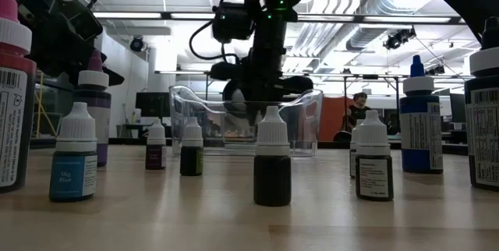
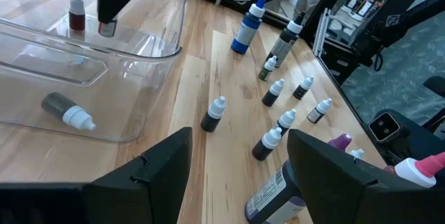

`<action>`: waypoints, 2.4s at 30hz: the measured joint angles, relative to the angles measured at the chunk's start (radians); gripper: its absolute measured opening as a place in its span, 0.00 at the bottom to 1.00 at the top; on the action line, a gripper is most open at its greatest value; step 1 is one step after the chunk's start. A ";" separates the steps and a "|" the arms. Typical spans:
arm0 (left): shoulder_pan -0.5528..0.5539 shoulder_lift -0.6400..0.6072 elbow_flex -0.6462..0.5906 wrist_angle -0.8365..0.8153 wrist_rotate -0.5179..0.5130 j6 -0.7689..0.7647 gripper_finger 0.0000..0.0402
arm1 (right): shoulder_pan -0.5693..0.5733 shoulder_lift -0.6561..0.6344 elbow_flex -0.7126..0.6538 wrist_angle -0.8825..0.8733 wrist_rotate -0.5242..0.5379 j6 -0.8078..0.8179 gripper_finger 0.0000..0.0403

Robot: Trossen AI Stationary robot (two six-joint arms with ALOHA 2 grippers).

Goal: Pick & Place food coloring
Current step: Put the small red food coloring bottle into the transparent bin, then put the small black food coloring bottle into the transparent bin

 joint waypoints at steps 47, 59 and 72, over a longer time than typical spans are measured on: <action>0.000 0.000 0.000 0.000 -0.003 0.000 0.58 | -0.037 0.033 0.044 0.051 -0.042 -0.134 0.42; 0.000 0.000 0.000 0.000 -0.003 0.000 0.58 | -0.011 0.033 0.200 -0.054 -0.050 -0.291 0.42; 0.000 0.000 0.000 0.000 -0.003 0.000 0.58 | 0.136 0.033 0.433 -0.241 -0.046 -0.796 0.41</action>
